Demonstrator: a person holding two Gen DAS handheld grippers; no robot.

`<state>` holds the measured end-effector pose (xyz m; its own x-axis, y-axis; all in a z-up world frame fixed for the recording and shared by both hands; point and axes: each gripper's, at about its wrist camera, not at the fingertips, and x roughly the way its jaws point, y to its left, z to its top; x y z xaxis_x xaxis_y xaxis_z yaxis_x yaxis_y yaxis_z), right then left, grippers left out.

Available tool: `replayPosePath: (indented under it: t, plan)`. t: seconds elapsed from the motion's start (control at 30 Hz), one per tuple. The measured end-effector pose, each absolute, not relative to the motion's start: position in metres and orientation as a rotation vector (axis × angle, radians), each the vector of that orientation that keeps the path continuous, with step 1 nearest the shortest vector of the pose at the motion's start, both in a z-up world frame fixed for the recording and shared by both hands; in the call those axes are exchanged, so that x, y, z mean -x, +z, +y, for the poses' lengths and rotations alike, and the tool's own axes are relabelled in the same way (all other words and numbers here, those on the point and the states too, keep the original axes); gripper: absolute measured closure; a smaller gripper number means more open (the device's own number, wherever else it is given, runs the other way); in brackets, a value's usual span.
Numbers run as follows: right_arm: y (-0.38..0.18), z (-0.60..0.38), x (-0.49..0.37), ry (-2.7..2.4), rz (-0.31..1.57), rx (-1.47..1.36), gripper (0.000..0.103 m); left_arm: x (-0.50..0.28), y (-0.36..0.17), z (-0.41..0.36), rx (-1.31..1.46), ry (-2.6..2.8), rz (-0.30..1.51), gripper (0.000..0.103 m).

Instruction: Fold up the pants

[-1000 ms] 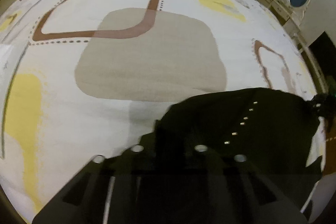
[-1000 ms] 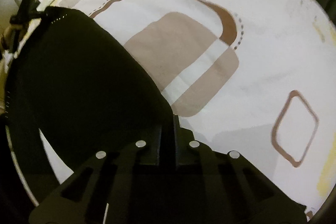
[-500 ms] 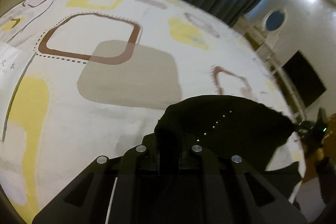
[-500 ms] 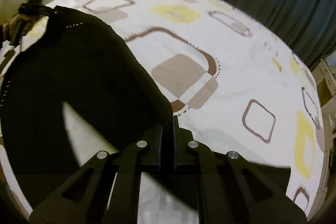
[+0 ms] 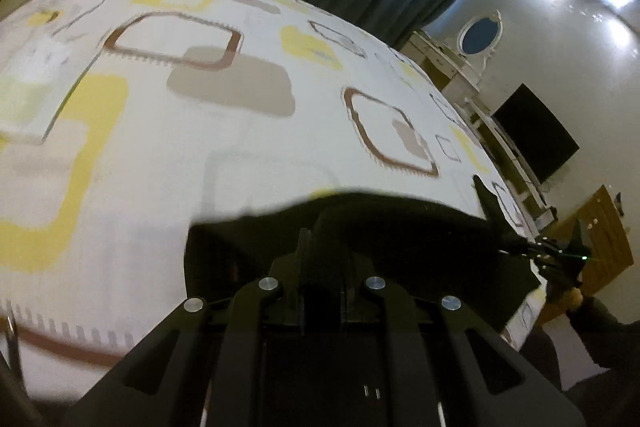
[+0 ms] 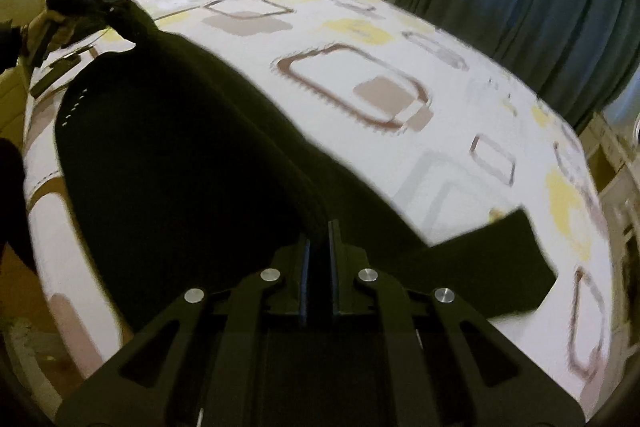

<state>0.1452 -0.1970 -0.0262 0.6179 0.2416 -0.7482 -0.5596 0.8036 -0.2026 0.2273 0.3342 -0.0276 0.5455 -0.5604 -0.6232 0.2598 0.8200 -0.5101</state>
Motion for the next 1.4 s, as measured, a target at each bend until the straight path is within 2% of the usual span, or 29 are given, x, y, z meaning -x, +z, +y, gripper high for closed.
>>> replayPosePath:
  t: [0.3, 0.9, 1.17, 1.23, 1.27, 1.4]
  plan:
    - [-0.058, -0.189, -0.097, 0.466, 0.812, 0.470, 0.096, -0.174, -0.062, 0.337, 0.424, -0.480, 0.923, 0.092]
    - [-0.056, -0.198, -0.052, 0.467, 0.795, 0.477, 0.096, -0.146, -0.061, 0.344, 0.442, -0.512, 0.873, 0.092]
    - [-0.070, -0.198, -0.053, 0.478, 0.848, 0.505, 0.094, -0.136, -0.069, 0.342, 0.234, -0.515, 0.957, 0.075]
    - [-0.071, -0.199, -0.054, 0.483, 0.855, 0.505, 0.093, -0.132, -0.065, 0.342, 0.149, -0.475, 0.967, 0.054]
    - [-0.073, -0.199, -0.054, 0.484, 0.866, 0.509, 0.092, -0.131, -0.064, 0.344, 0.117, -0.451, 0.971, 0.051]
    - [-0.075, -0.200, -0.054, 0.490, 0.872, 0.513, 0.091, -0.127, -0.060, 0.363, 0.110, -0.361, 0.982, 0.050]
